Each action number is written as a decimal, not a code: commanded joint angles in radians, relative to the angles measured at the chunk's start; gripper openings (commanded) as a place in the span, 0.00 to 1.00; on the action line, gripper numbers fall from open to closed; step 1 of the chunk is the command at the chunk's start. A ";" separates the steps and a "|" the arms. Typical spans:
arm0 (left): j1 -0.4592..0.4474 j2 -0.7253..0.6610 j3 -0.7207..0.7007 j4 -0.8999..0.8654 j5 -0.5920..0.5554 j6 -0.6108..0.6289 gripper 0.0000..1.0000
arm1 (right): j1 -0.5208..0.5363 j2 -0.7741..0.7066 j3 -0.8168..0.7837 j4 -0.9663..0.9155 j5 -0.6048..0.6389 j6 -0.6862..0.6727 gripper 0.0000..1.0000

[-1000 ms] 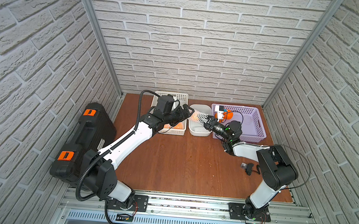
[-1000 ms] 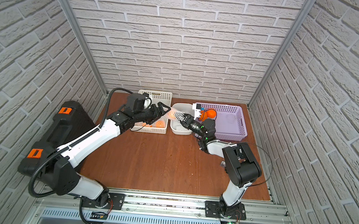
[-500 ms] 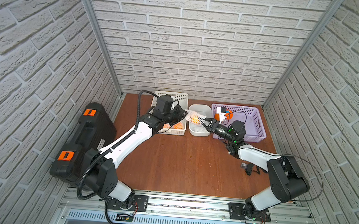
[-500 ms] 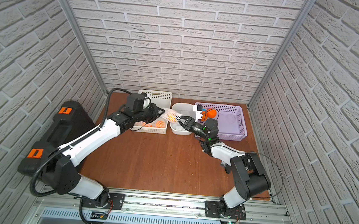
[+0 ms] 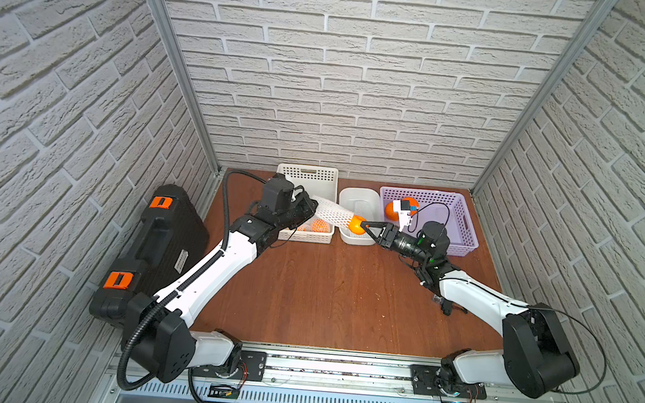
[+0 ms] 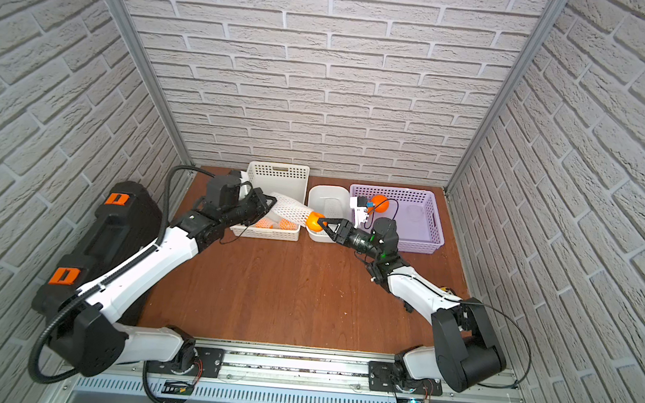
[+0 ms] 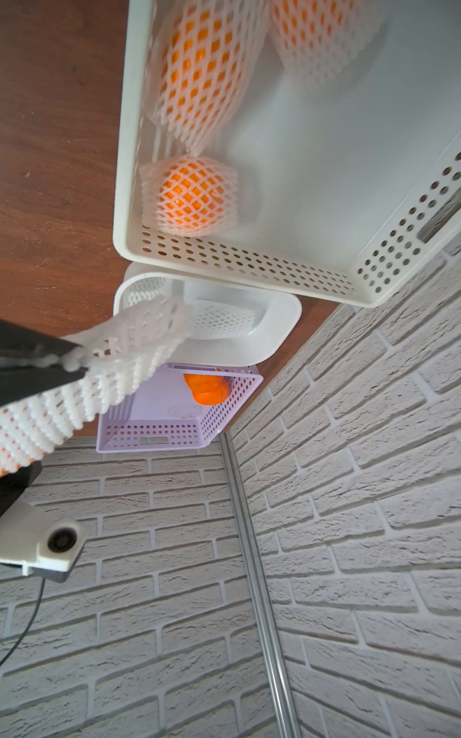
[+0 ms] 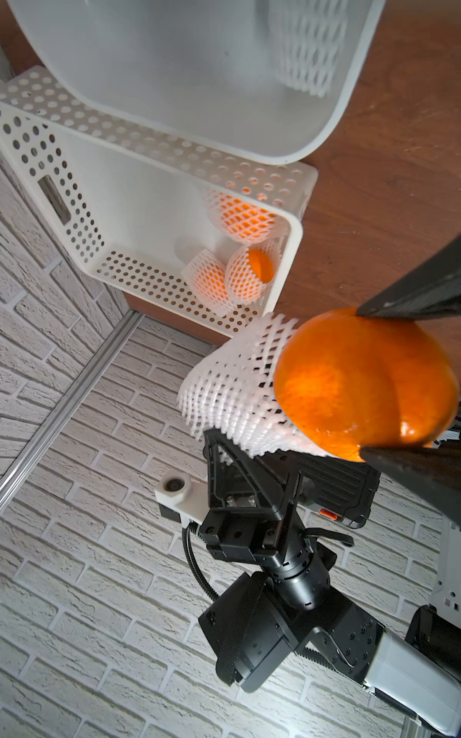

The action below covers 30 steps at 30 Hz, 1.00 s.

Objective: Remove foam nets from oranges
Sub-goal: Remove the foam net from the orange, then place the orange in the basket.

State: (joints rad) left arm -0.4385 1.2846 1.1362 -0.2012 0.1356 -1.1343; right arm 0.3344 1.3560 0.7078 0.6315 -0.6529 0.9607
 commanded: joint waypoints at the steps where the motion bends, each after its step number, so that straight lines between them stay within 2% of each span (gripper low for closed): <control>1: 0.012 -0.072 -0.018 -0.013 -0.091 0.056 0.06 | -0.010 -0.114 0.004 -0.161 0.036 -0.100 0.25; 7: 0.016 -0.133 -0.056 -0.054 -0.159 0.103 0.06 | -0.065 -0.233 0.010 -0.371 0.111 -0.168 0.26; 11: 0.016 -0.122 -0.060 -0.048 -0.149 0.124 0.06 | -0.127 -0.234 0.048 -0.453 0.149 -0.201 0.26; 14: 0.015 -0.107 -0.062 -0.029 -0.128 0.141 0.06 | -0.175 -0.212 0.094 -0.543 0.225 -0.259 0.26; 17: 0.013 -0.091 -0.064 0.000 -0.104 0.161 0.06 | -0.233 -0.145 0.151 -0.619 0.317 -0.286 0.27; 23: 0.011 -0.006 0.006 -0.008 -0.078 0.236 0.06 | -0.370 0.069 0.219 -0.538 0.370 -0.232 0.31; 26: 0.000 0.070 0.052 0.037 -0.020 0.275 0.06 | -0.393 0.164 0.297 -0.558 0.417 -0.263 0.32; 30: -0.005 0.187 0.127 0.069 0.063 0.334 0.05 | -0.398 0.234 0.375 -0.570 0.476 -0.315 0.38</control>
State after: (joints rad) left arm -0.4362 1.4223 1.2140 -0.2050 0.1188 -0.8730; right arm -0.0635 1.5879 1.0203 0.0467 -0.2375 0.6991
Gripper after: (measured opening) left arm 0.068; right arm 0.469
